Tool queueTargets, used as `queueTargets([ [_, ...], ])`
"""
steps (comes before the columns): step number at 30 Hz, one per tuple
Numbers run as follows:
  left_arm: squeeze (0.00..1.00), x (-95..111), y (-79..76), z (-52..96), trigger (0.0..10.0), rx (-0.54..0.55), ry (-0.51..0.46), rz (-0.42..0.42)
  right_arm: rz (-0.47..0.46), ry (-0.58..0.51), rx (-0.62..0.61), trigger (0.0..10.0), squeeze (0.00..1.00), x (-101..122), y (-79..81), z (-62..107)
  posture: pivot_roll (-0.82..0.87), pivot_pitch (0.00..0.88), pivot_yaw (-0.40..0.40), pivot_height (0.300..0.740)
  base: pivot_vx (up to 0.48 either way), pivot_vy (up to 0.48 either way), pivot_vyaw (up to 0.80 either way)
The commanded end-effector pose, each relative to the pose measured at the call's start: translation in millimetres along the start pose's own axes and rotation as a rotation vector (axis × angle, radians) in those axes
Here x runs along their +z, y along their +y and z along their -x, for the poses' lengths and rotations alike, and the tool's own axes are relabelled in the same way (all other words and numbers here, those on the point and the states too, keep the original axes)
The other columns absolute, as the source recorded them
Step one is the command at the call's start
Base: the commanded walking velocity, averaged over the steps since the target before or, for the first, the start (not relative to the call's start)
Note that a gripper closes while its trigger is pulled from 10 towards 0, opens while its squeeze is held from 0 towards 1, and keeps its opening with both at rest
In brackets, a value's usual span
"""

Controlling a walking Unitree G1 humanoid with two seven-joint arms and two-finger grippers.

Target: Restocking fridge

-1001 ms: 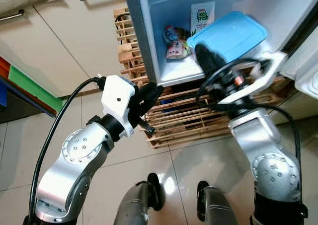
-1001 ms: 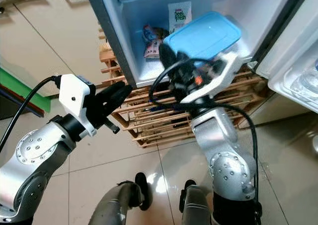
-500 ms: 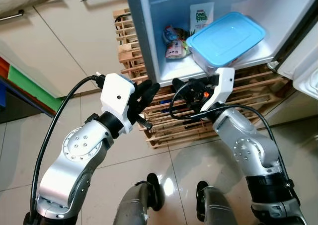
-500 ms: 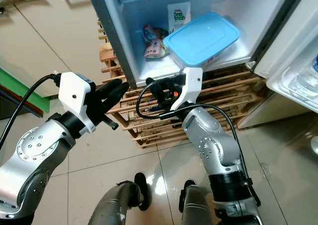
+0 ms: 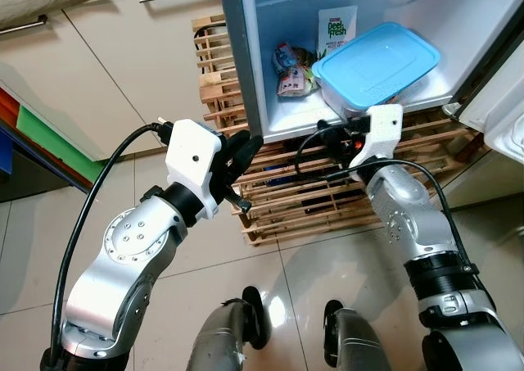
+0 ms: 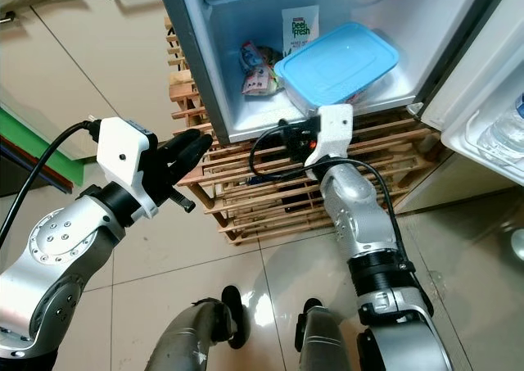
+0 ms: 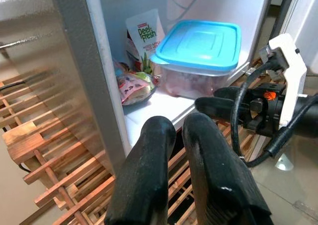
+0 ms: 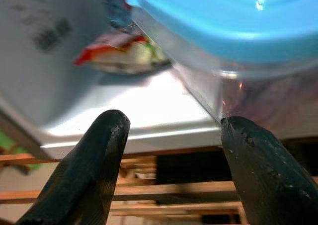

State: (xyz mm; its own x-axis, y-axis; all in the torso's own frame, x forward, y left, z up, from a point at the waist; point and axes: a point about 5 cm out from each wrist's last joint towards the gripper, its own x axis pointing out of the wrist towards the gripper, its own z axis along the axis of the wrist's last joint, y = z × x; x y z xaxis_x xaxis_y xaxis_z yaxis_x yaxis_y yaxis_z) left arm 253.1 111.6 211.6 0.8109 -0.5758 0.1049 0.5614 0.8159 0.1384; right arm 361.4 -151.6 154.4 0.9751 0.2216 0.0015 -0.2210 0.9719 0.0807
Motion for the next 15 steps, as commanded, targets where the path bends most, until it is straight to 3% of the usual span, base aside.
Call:
queueTargets([
  [1, 0.00, 0, 1.9, 1.2, 10.0, 0.008, 0.001, -0.003, -0.001, 0.003, -0.085, 10.0, 0.00, -1, -14.4, 0.2, 0.07, 0.284, 0.119, 0.740, 0.000, 0.000, 0.00],
  [2, 0.00, 0, 1.9, 1.2, 10.0, 0.008, 0.001, -0.003, -0.001, 0.003, -0.085, 10.0, 0.00, -1, -14.4, 0.2, 0.07, 0.284, 0.119, 0.740, 0.000, 0.000, 0.00],
  [3, 0.00, 0, 3.5, 1.4, 10.0, 0.008, 0.002, -0.005, 0.039, -0.003, -0.144, 10.0, 0.00, 1, -30.9, 3.7, 0.07, 0.285, 0.119, 0.740, 0.000, 0.000, 0.00],
  [5, 0.00, 0, 3.9, 1.6, 10.0, 0.008, 0.003, -0.005, 0.059, -0.006, -0.157, 10.0, 0.00, 2, -35.4, 5.2, 0.07, 0.285, 0.119, 0.740, 0.000, 0.000, 0.00],
  [7, 0.00, -1, 3.5, 1.6, 10.0, 0.008, 0.004, 0.000, 0.090, -0.009, -0.208, 10.0, 0.00, 1, -50.3, 9.5, 0.06, 0.287, 0.116, 0.740, 0.000, 0.000, 0.00],
  [11, 0.00, -1, 3.2, 1.2, 10.0, 0.010, 0.006, 0.005, 0.115, -0.006, -0.259, 10.0, 0.00, 1, -63.5, 13.1, 0.06, 0.288, 0.115, 0.740, 0.000, 0.000, 0.00],
  [15, 0.00, -2, 3.3, -1.1, 10.0, 0.009, 0.005, 0.014, 0.209, -0.032, -0.312, 10.0, 0.00, 13, -77.4, 9.8, 0.05, 0.288, 0.118, 0.740, 0.000, 0.000, 0.00],
])
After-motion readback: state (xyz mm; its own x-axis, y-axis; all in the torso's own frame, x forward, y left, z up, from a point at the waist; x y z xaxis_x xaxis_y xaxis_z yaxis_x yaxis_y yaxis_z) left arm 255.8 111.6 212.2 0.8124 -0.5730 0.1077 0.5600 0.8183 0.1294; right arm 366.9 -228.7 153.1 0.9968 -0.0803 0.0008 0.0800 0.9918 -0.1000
